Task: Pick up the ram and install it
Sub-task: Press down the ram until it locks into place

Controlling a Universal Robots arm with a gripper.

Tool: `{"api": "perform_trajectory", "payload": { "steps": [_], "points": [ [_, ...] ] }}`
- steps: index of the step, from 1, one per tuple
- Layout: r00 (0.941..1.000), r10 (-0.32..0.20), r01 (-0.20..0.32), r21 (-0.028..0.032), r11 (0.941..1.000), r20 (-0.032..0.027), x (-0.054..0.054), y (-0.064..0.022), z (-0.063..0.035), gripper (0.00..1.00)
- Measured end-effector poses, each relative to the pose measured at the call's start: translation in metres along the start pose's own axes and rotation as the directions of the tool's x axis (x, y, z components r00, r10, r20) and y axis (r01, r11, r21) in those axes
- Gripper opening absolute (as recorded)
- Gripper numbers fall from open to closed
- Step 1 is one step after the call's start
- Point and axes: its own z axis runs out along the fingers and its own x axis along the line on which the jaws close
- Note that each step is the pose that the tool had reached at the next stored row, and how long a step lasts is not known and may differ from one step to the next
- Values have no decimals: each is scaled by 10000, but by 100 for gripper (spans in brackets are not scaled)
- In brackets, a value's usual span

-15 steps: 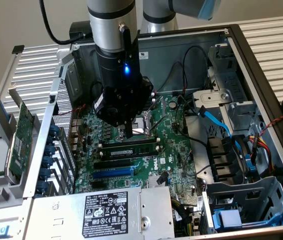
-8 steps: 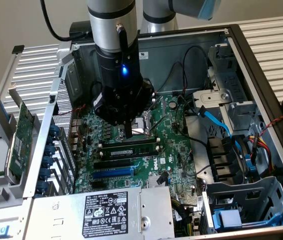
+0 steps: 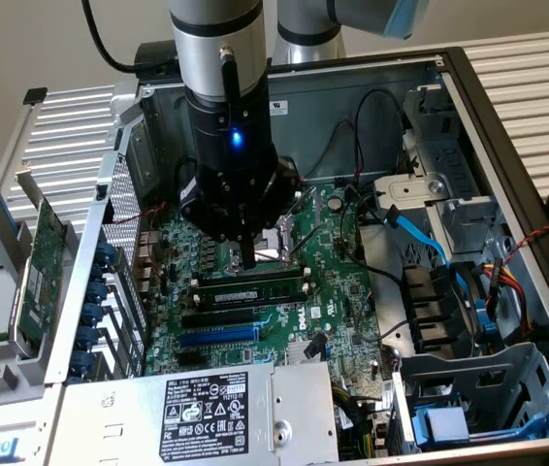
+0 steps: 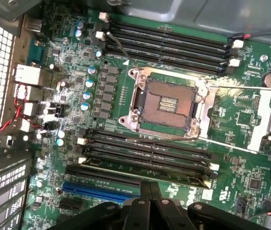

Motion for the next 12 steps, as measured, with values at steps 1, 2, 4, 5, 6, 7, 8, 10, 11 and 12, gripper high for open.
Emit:
{"api": "perform_trajectory", "payload": {
  "steps": [1,2,4,5,6,7,8,10,11,12],
  "points": [
    [9999,160,-160,2,9999,-4,0,0,0,10],
    [9995,310,-310,4,9995,-7,0,0,0,10],
    [9981,609,-609,7,9981,-15,0,0,0,10],
    [9971,757,-757,9,9971,-18,0,0,0,10],
    [9959,904,-904,10,9959,-21,0,0,0,10],
    [9946,1042,-1042,12,9946,-24,0,0,0,10],
    [9936,1129,-1129,13,9936,-26,0,0,0,10],
    [9936,1132,-1132,13,9936,-26,0,0,0,10],
    [9936,1132,-1132,13,9936,-26,0,0,0,10],
    [9936,1132,-1132,14,9936,-27,0,0,0,10]
  ]
}}
